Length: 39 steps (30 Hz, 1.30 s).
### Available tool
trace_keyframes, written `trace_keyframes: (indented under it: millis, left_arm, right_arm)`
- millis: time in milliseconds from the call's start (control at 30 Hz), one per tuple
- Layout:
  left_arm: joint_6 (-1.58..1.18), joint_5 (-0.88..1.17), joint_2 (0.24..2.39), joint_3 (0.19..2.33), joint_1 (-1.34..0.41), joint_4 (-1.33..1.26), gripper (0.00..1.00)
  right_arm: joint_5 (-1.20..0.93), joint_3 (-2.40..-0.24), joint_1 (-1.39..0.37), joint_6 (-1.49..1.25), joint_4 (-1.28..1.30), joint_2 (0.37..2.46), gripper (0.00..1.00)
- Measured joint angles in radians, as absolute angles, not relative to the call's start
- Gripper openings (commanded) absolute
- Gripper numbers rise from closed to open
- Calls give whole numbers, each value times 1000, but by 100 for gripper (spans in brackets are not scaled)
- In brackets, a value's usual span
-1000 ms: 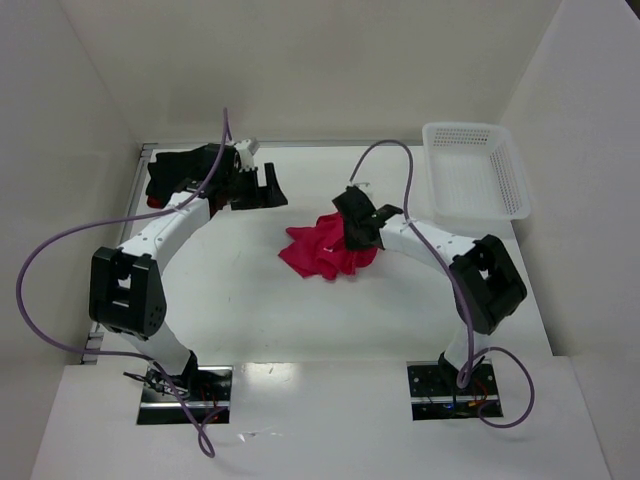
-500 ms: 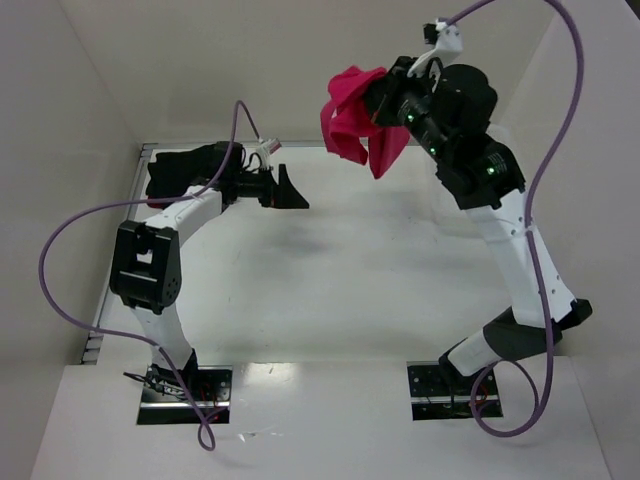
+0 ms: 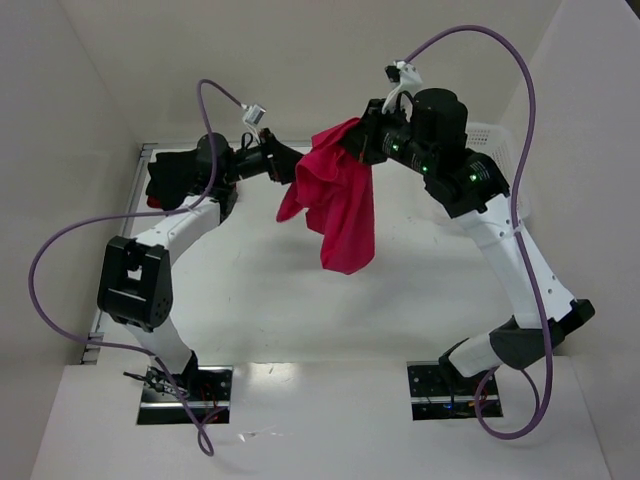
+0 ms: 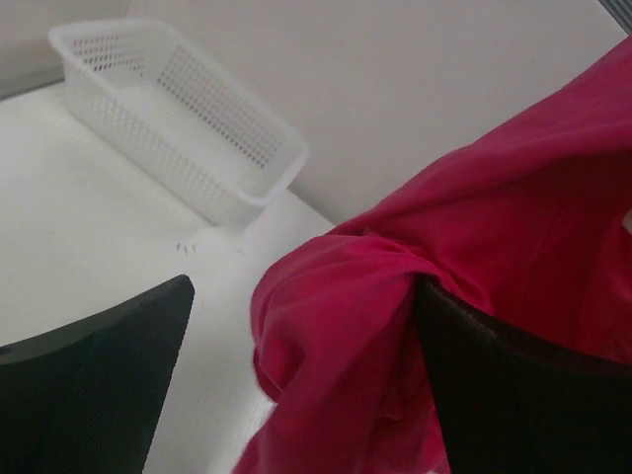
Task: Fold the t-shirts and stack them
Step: Flatten out the tshirt
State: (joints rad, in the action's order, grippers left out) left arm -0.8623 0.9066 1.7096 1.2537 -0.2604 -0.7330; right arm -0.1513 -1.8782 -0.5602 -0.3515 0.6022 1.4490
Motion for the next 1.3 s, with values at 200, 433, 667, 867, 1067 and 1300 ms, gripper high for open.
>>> trace_keyframes:
  millis: [200, 433, 667, 867, 1067, 1300]
  left_arm:
    - [-905, 920, 1716, 1303, -382, -753, 0]
    - [-808, 773, 1520, 1201, -420, -569, 0]
    - [-583, 355, 1137, 1275, -342, -206, 0]
    - [-445, 168, 997, 1351, -350, -85, 0]
    - [-356, -58, 1048, 1343, -349, 40, 0]
    - [-346, -198, 1065, 1321, -350, 67, 0]
  right_arm:
    - [-140, -1831, -560, -352, 594, 1387, 0]
    - [17, -1773, -560, -349, 585, 1352, 0]
    - [168, -1706, -443, -387, 571, 1352, 0]
    - [86, -1725, -442, -407, 452, 1357, 1]
    - [35, -1728, -412, -407, 408, 1388, 8]
    - [-44, -1703, -383, -422, 376, 1393, 4]
